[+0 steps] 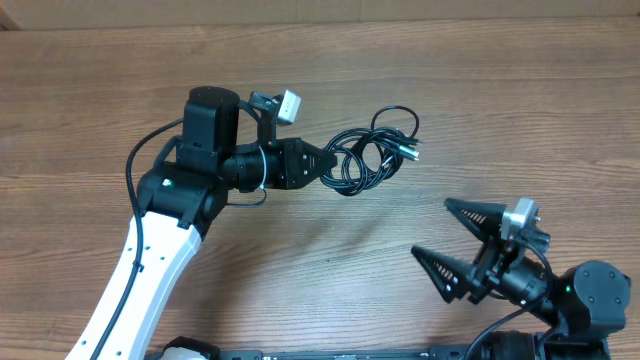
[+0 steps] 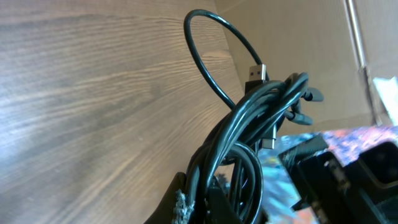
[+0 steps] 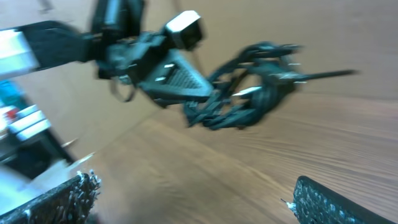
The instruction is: Untangle cables
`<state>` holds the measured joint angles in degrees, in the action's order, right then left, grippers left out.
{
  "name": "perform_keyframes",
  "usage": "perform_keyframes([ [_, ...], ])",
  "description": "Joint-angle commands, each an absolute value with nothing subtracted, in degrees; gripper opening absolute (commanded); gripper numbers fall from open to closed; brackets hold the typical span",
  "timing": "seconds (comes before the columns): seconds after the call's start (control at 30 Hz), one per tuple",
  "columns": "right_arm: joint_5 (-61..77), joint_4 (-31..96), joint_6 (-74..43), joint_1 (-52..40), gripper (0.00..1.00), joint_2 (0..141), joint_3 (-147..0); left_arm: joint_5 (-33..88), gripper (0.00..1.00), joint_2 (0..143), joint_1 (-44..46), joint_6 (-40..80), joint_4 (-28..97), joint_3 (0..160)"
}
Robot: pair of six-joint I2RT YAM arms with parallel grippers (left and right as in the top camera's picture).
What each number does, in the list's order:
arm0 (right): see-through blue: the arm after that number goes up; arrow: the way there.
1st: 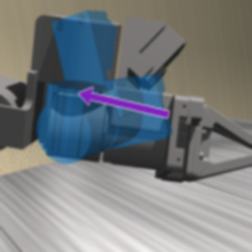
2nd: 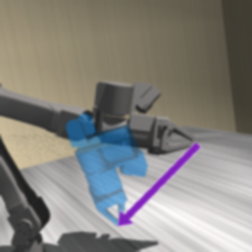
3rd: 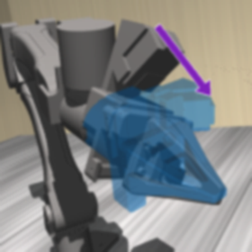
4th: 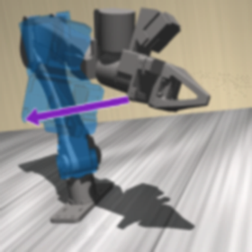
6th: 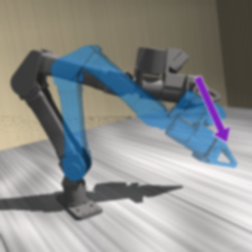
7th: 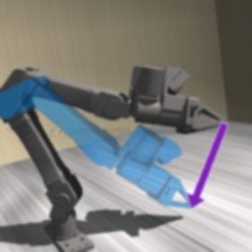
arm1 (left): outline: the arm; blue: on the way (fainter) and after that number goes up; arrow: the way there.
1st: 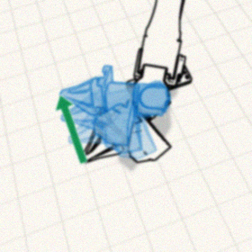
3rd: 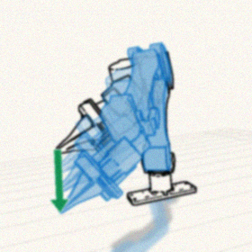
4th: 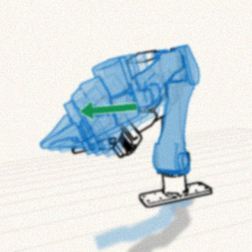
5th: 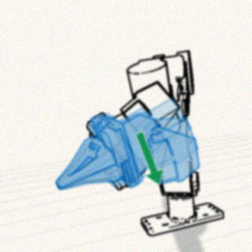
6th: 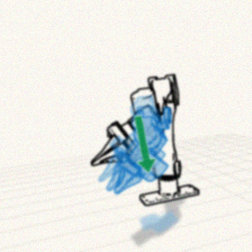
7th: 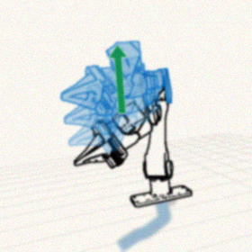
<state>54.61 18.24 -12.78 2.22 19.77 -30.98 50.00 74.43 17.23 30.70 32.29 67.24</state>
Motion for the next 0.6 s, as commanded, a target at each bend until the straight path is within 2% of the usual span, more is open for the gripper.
perform_keyframes([
  [0.0, 62.7, 15.8, -14.3, 2.3, 1.00, 19.6, -32.9, 52.8, 0.04, 74.3, 18.9, 36.2, 31.0, 68.1],
  [0.1, 60.2, 13.0, -21.7, 2.3, 1.00, 19.6, -32.9, 53.7, 0.04, 74.2, 20.3, 36.2, 29.6, 68.1],
  [0.33, 48.7, 10.8, -48.6, 2.3, 1.00, 21.1, -32.9, 56.5, 0.04, 74.3, 21.0, 38.2, 23.0, 68.1],
  [0.47, 49.6, 10.7, -57.9, 2.3, 1.00, 23.3, -32.9, 57.5, 0.04, 74.3, 21.3, 39.2, 21.0, 68.1],
  [0.57, 50.1, 10.7, -58.8, 2.3, 1.00, 24.1, -32.9, 57.5, 0.04, 74.3, 22.9, 38.8, 20.9, 68.1],
])
